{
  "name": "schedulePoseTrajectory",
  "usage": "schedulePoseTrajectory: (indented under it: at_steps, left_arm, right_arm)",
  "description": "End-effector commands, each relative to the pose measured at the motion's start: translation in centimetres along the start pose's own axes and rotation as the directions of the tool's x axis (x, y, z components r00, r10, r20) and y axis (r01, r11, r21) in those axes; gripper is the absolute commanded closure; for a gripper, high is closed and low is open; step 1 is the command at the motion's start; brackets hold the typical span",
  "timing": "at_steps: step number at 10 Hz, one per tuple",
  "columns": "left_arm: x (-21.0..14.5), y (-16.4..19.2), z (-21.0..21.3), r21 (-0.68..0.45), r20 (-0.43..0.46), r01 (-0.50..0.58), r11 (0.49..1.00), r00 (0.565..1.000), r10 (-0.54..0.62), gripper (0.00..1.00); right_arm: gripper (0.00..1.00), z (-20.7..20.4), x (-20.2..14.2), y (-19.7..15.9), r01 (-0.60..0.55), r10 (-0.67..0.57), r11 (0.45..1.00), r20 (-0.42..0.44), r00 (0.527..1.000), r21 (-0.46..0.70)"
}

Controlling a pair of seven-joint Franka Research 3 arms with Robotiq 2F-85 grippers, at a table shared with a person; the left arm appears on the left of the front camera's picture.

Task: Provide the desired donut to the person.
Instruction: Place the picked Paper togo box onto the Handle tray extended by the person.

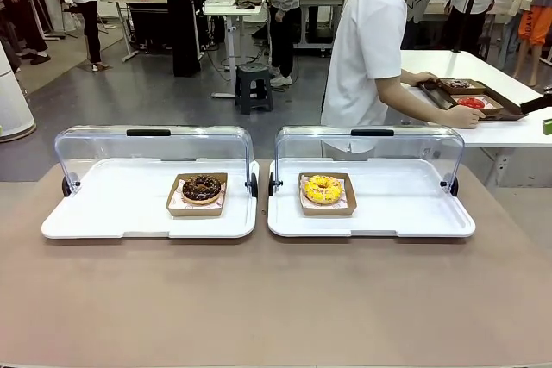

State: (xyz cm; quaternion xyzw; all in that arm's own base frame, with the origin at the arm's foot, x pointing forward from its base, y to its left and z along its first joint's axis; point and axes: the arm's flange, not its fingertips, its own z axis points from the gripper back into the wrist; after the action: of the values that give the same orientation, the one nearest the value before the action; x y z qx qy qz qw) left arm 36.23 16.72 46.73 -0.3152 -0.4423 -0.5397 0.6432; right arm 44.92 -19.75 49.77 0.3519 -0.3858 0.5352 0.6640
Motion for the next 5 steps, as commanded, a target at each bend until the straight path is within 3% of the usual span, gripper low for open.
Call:
schedulePoseTrajectory:
  at_steps: [1, 5]
  left_arm:
    - [0.01, 0.00, 0.10, 0.002, 0.011, 0.002, 1.000, 1.000, -0.002, 0.00]
    - [0.01, 0.00, 0.10, 0.002, 0.011, 0.002, 1.000, 1.000, -0.002, 0.00]
  right_arm:
    - [0.00, -0.03, -0.03, -0.05, 0.000, 0.000, 1.000, -0.001, 1.000, -0.006]
    - [0.00, -0.03, -0.03, -0.05, 0.000, 0.000, 1.000, -0.001, 1.000, -0.006]
